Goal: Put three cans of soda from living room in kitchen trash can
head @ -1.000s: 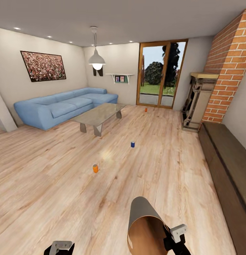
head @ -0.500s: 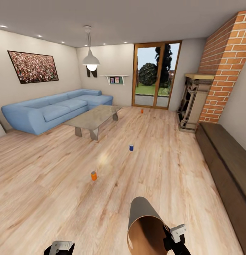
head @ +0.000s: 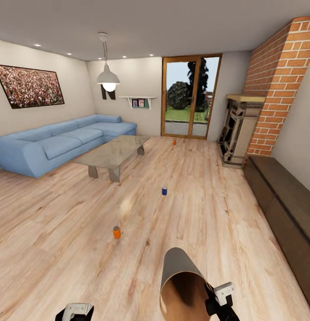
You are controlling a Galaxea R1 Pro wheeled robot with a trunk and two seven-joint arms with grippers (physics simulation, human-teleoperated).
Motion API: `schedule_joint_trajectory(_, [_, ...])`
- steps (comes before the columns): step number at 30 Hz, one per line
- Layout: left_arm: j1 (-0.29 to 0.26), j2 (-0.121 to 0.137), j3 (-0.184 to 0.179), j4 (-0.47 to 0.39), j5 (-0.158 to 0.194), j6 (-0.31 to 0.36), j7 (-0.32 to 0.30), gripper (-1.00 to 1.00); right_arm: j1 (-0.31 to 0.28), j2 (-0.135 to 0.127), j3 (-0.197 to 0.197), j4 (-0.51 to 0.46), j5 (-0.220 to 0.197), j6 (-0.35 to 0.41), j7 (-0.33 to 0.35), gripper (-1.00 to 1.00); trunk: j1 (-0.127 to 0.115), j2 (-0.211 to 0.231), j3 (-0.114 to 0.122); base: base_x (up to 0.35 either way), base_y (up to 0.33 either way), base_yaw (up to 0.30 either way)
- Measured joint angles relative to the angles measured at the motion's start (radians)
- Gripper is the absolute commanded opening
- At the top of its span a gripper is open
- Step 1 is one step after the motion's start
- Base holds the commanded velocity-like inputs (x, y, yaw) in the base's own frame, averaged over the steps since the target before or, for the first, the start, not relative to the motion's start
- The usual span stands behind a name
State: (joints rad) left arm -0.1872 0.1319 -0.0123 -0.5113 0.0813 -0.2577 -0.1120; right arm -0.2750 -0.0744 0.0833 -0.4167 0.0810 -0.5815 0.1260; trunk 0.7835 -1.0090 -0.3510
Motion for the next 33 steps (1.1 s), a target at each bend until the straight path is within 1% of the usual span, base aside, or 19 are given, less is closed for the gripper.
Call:
schedule_joint_trajectory(18, [0.0,0.0,0.002,0.0,0.0,0.0,0.001,1.0,0.0,0.0,0.0,0.0,-0.001,0.0,0.0,-1.0,0.0,0.0,0.022,0.267,0.222,-0.176])
schedule_joint_trajectory(23, [0.0,0.0,0.002,-0.001,0.0,-0.001,0.001,1.0,0.0,0.0,-0.001,0.0,-0.002,0.0,0.0,-1.0,0.0,0.0,0.024,0.196,0.123,-0.045])
schedule_joint_trajectory(33, [0.0,0.0,0.002,0.0,0.0,-0.002,0.002,1.0,0.0,0.001,0.0,0.0,0.0,0.0,0.0,-1.0,0.0,0.0,0.025,0.095,0.053,-0.032])
